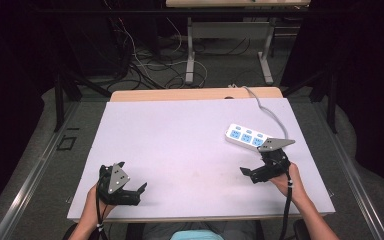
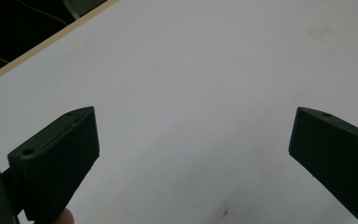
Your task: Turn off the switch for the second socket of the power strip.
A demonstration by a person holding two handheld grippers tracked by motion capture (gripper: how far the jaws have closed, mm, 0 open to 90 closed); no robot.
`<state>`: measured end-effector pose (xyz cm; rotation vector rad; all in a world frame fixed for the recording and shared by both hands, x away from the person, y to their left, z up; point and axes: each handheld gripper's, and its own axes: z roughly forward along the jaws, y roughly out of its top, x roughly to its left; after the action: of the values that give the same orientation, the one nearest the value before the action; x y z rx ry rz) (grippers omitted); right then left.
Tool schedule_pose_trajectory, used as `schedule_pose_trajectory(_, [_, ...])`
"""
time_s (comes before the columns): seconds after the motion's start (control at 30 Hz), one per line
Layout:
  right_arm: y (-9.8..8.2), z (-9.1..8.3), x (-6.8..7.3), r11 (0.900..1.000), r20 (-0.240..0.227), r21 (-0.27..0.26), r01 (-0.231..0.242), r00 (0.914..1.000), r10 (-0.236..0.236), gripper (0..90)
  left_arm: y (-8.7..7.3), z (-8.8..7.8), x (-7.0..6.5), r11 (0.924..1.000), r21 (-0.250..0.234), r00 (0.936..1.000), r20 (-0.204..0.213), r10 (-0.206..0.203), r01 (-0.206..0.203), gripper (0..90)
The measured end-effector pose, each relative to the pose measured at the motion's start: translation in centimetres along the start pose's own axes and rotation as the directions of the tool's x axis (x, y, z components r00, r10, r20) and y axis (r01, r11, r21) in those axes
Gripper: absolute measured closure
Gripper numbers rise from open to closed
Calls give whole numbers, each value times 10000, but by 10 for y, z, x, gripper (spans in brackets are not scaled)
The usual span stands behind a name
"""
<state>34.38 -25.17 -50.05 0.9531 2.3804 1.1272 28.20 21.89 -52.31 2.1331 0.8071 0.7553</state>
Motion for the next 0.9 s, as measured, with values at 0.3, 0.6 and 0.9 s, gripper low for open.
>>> schedule_pose_trajectory(0.3, [-11,-6,8,9997,-36,139,213,9998,-212,0,0,0,0,10000,7,10000,-17,-14,14,16])
schedule_pose_trajectory(0.6, [-22,-9,14,9995,-53,231,225,9997,-223,0,0,0,0,10000,24,10000,-23,-4,4,16])
schedule_pose_trajectory(0.9, [-32,-14,19,9993,-33,300,217,9998,-216,0,0,1,-1,10000,27,10000,-11,-5,5,16])
